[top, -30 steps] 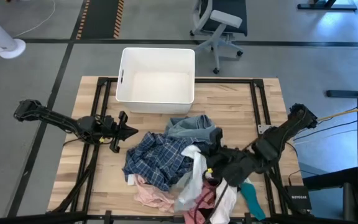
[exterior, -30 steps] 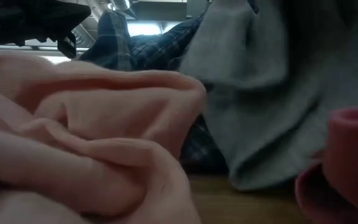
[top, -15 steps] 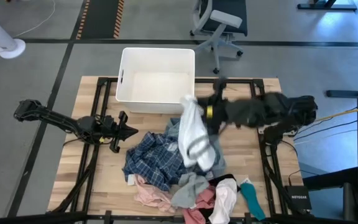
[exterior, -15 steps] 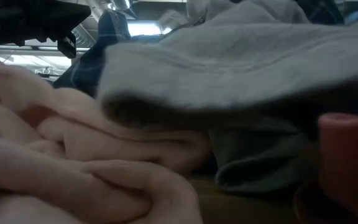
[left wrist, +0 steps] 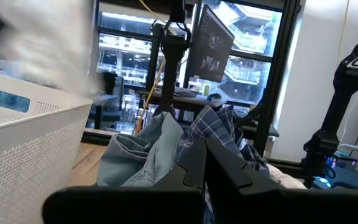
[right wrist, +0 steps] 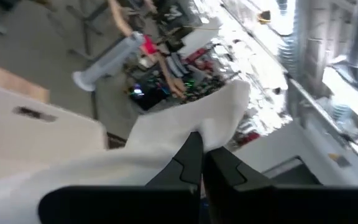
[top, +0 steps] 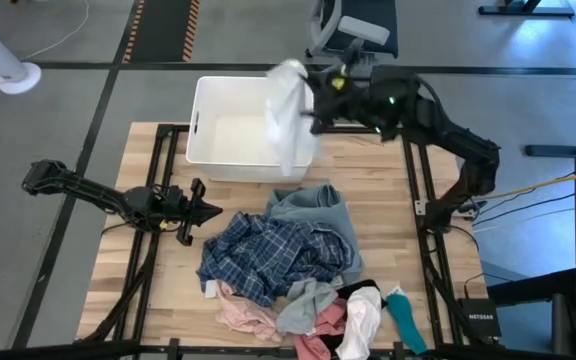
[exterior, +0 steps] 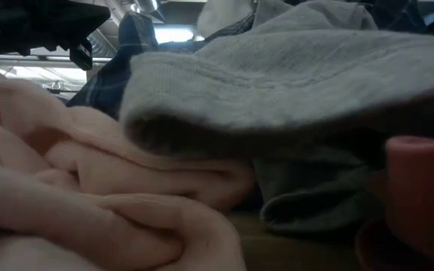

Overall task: Sort clothes
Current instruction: Put the white underwear into the white bin

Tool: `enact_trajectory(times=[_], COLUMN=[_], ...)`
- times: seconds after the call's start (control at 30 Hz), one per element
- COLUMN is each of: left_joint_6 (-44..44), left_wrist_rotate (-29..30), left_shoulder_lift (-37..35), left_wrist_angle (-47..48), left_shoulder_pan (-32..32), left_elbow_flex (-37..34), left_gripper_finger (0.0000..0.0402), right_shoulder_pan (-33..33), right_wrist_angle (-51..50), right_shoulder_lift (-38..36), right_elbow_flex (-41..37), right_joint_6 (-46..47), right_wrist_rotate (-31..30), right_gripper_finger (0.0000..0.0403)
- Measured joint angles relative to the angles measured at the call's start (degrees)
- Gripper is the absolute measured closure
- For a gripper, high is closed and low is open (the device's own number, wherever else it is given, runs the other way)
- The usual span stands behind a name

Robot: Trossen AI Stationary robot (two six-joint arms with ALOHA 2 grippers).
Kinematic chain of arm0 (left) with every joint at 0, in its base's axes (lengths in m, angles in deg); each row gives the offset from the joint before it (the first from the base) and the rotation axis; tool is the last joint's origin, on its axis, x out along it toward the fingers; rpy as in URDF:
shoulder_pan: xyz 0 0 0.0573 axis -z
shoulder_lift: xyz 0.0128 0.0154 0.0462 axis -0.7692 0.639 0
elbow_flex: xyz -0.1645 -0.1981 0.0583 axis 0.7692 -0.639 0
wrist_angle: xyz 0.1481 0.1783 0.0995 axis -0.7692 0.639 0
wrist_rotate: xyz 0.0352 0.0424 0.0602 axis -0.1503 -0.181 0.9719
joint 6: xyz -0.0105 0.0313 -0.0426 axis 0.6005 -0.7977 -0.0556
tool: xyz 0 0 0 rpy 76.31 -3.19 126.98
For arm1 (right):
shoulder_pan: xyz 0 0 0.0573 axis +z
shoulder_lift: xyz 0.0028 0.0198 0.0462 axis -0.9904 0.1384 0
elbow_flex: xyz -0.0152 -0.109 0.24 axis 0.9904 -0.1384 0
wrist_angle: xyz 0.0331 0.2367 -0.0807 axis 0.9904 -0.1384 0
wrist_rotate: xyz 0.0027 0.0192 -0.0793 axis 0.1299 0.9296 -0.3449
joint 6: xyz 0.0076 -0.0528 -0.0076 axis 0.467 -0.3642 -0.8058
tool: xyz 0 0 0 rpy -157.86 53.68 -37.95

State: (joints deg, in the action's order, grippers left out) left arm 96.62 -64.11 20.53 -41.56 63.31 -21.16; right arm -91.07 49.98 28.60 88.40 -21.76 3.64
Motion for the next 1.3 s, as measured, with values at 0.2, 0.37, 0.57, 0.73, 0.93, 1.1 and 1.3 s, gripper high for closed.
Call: enact_trajectory(times=[0.2,0.37,0.57,0.73,0.93,1.1,1.3], left_joint_6=[0.0,-1.2,-1.6,-1.6,-1.5,-1.0,-0.8], left_wrist_rotate=[0.0,0.0,0.0,0.0,0.0,0.0,0.0], left_shoulder_lift=[0.0,0.0,0.0,0.0,0.0,0.0,0.0], left_wrist_angle=[-0.2,-0.3,0.0,0.0,0.0,0.0,0.1], left_shoulder_pan=[0.0,0.0,0.0,0.0,0.0,0.0,0.0], left_elbow_flex=[0.0,0.0,0.0,0.0,0.0,0.0,0.0], left_gripper_finger=[0.0402,0.0402,0.0401,0.0402,0.0401,0.0402,0.0402], right_shoulder_pan=[-6.9,-10.0,-10.1,-10.1,-10.2,-10.2,-11.1], right_wrist_angle=[7.7,14.4,20.5,20.1,14.1,6.7,-4.8], right_shoulder_lift=[3.7,7.9,12.1,14.1,15.9,16.2,17.7], right_elbow_flex=[0.0,0.0,0.0,0.0,-0.1,-0.1,-0.1], right_joint_6=[-0.6,-0.6,-0.4,-0.3,-0.3,-0.3,4.2], right_wrist_rotate=[5.4,10.1,14.3,18.4,17.8,17.3,17.8], right_gripper_finger=[0.0392,0.0392,0.0392,0.0392,0.0392,0.0392,0.0392])
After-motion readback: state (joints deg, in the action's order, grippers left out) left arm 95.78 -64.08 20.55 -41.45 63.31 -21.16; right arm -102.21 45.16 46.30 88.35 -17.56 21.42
